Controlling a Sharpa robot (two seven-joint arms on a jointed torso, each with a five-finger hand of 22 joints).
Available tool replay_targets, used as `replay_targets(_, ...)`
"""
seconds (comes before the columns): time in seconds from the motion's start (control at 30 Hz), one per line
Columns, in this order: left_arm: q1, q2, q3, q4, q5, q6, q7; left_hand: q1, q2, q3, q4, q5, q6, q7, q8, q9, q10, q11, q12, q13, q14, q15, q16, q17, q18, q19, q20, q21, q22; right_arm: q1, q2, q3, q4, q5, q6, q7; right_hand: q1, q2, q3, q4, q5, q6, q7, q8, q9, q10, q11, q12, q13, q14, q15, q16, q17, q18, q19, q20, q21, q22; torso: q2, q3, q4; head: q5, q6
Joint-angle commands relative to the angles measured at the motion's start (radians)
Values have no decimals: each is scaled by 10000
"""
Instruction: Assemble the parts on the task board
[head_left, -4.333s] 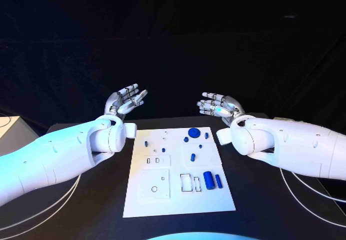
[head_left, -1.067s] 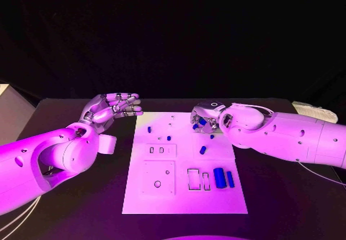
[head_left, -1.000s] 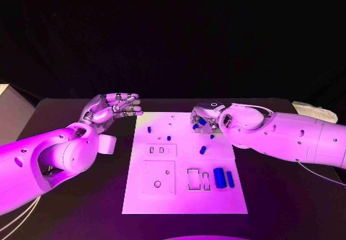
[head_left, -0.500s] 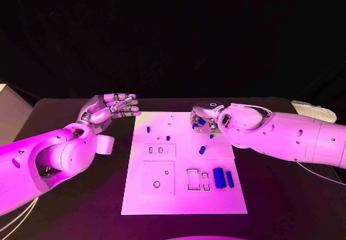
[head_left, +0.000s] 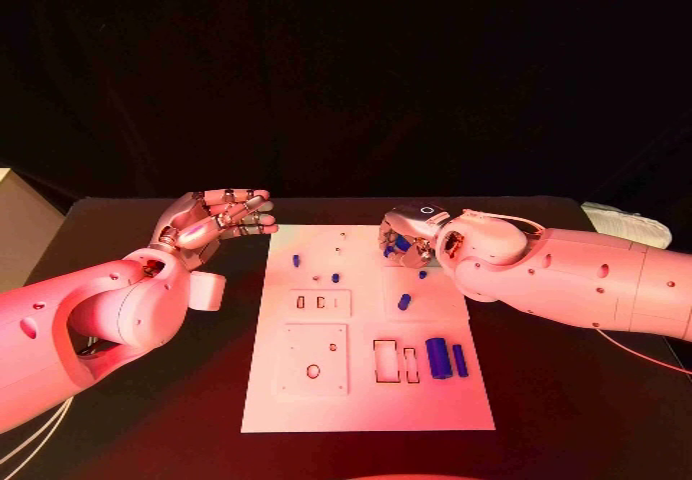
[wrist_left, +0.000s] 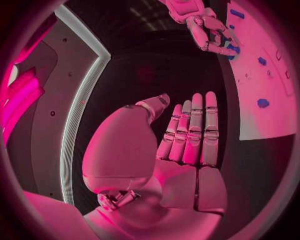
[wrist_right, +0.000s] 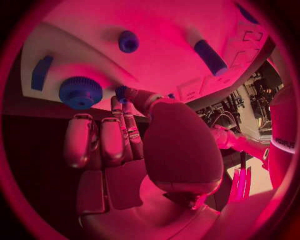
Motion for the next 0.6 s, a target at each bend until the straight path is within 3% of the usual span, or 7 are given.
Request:
replay_targets(0.03, 32, 7, 14, 5, -19, 99, 70, -49, 24, 44, -17, -42, 5, 1, 19, 15, -12, 22, -36, 7, -18, -19, -22, 21, 109, -83, -16, 79, 14, 52, -21, 15, 170, -178, -720, -171, 87, 107, 30, -66, 53, 68, -16, 92, 84, 477, -356, 87, 199, 162, -103, 46, -33, -184, 62, -11, 69, 74, 0, -12, -12, 22, 28)
replay_targets(0.27, 40, 8, 16, 14, -19, 100, 66, -52, 29, 52, -24, -43, 13, -3, 23, 18, -4, 19, -34, 8, -12, -22, -18, 32, 110, -80, -18, 88, 19, 187, 130, 56, 251, -275, -1134, -532, -65, 17, -8, -53, 115, 56, -43, 142, 157, 519, -377, 55, 229, 152, -128, 55, -58, -202, 96, -17, 141, 186, 25, -32, 22, 9, 58)
replay_targets(0.6, 101, 43, 17, 51, -19, 104, 46, -52, 29, 52, -24, -43, 13, -3, 23, 18, -4, 19, -34, 8, -12, -22, -18, 32, 110, -80, -18, 88, 19, 314, 755, 73, -170, -412, -1380, -924, -129, -74, -28, -62, 99, 29, -59, 154, 192, 525, -389, 33, 242, 149, -141, 67, -59, -209, 108, -21, 169, 234, 60, -103, 93, 27, 87)
